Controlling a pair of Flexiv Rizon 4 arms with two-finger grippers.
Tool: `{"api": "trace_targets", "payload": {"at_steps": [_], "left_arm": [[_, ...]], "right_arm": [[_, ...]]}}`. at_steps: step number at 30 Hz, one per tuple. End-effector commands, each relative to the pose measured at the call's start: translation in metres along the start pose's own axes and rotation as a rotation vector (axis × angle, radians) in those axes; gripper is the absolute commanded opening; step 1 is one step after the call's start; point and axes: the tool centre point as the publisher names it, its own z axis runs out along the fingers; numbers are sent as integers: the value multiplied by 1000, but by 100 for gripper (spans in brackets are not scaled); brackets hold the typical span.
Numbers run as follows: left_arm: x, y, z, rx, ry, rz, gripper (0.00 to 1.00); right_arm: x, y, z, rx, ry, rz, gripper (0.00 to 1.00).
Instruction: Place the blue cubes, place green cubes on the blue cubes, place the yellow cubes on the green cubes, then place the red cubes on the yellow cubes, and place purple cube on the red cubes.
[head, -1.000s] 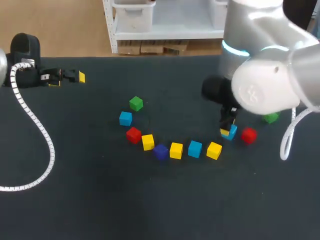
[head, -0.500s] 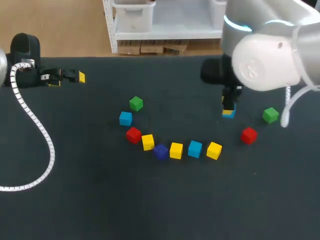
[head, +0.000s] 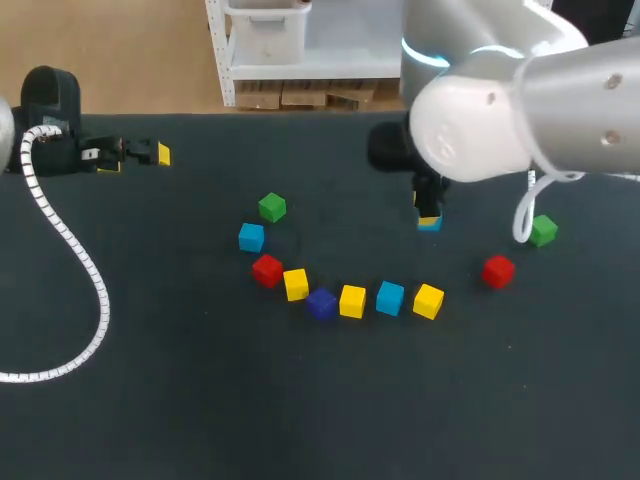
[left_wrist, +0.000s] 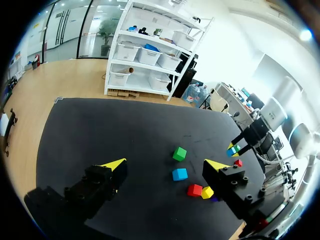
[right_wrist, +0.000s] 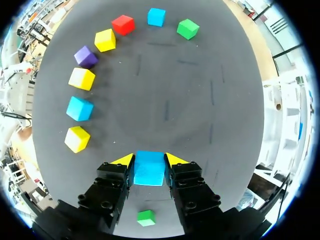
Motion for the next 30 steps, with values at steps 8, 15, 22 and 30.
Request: {"api": "trace_targets", "payload": {"at_steps": [8, 15, 22, 30], "left_arm": [[0, 0, 0, -1, 1, 0, 100], [0, 0, 0, -1, 1, 0, 100], [0, 0, 0, -1, 1, 0, 100], [0, 0, 0, -1, 1, 0, 100]], "right_arm": [[-11, -20, 22, -27, 24, 26, 0], [-14, -28, 27, -29, 25, 42, 0], [-16, -29, 32, -35, 38, 27, 0], [-14, -27, 32, -44, 36, 19, 72]]}}
